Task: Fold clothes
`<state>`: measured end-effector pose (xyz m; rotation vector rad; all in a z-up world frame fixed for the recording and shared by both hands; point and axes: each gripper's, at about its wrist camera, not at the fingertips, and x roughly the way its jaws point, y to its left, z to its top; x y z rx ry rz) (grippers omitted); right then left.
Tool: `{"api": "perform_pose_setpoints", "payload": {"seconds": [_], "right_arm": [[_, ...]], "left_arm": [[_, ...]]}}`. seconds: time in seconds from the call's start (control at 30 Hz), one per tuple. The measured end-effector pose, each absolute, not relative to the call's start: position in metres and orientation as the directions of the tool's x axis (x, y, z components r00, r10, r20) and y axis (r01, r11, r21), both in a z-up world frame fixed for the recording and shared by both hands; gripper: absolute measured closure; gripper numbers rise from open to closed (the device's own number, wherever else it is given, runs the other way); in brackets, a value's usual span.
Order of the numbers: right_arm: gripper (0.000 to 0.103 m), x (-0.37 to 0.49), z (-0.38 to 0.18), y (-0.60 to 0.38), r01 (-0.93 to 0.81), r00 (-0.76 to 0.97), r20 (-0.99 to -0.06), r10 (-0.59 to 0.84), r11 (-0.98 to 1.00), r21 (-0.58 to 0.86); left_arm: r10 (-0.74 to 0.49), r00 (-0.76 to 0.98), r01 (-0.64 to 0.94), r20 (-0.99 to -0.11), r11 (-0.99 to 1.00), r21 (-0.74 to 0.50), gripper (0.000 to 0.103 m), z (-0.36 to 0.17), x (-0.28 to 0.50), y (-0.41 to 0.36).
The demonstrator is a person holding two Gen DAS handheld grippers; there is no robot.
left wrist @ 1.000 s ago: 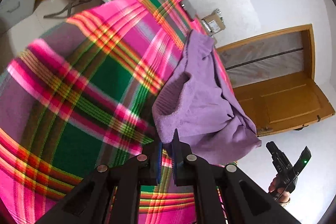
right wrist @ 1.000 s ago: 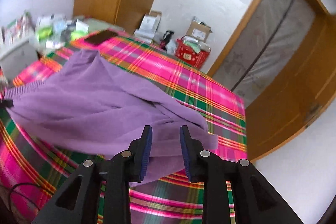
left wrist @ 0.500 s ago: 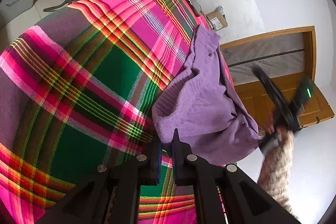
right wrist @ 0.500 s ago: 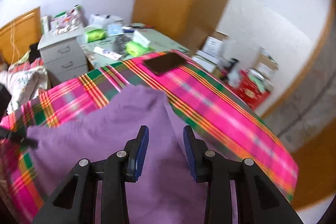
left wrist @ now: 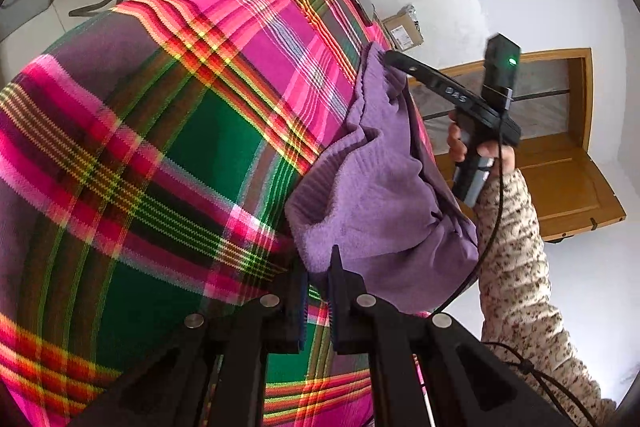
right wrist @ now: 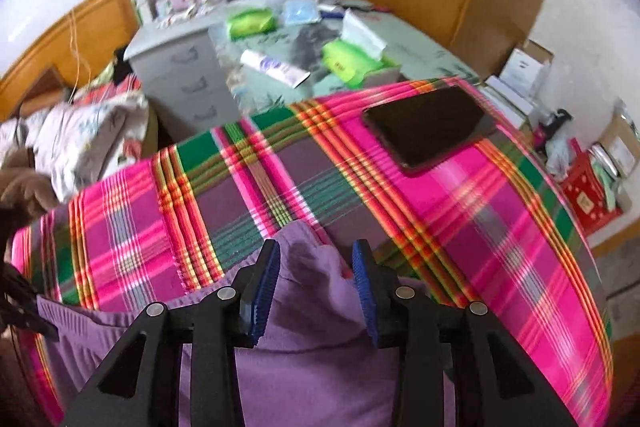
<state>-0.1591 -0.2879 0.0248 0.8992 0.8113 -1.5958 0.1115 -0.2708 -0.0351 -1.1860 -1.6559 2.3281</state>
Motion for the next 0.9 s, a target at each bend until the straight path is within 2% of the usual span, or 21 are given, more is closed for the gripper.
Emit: {"api": "perform_pose_setpoints", "payload": {"seconds": [0.13,0.27,0.33,0.4,0.57,0.7,0.9], "right_arm": [[0.064,-0.160,0.007,-0.296,0.989,-0.104,-0.911,-0.399,-0.137,-0.053],[0.064,-0.164,0.007,-0.295,0.988,-0.095,-0.910,-0.403,-0.150,-0.037],[0.076,-0.160,0.008,-0.294,0.988,-0.109,-0.903,-0.417,-0.145,-0.052],[0.094,-0.155,0.012,-0.294,0.987,-0.125,-0.891,-0.437,-0.142,-0.069],[0.095,-0.146,0.034,-0.297,0.981,-0.167,-0.829,-0.534,-0.171,-0.087],[0.095,-0.137,0.051,-0.309,0.977,-0.186,-0.770,-0.611,-0.195,-0.081],[0.095,-0.128,0.047,-0.336,0.976,-0.188,-0.753,-0.631,-0.208,-0.070]], "left_arm": [[0.458,-0.708,0.361,-0.538,-0.419,-0.833,0.094,-0.038,0.113,-0.272],[0.460,-0.708,0.357,-0.536,-0.422,-0.833,0.094,-0.039,0.115,-0.273],[0.454,-0.706,0.358,-0.543,-0.433,-0.827,0.095,-0.038,0.114,-0.271],[0.443,-0.707,0.361,-0.551,-0.444,-0.820,0.095,-0.036,0.115,-0.274],[0.402,-0.734,0.366,-0.547,-0.445,-0.817,0.096,-0.030,0.113,-0.278],[0.322,-0.762,0.390,-0.561,-0.463,-0.796,0.096,-0.020,0.121,-0.289],[0.264,-0.760,0.455,-0.594,-0.438,-0.775,0.096,-0.027,0.134,-0.303]]}}
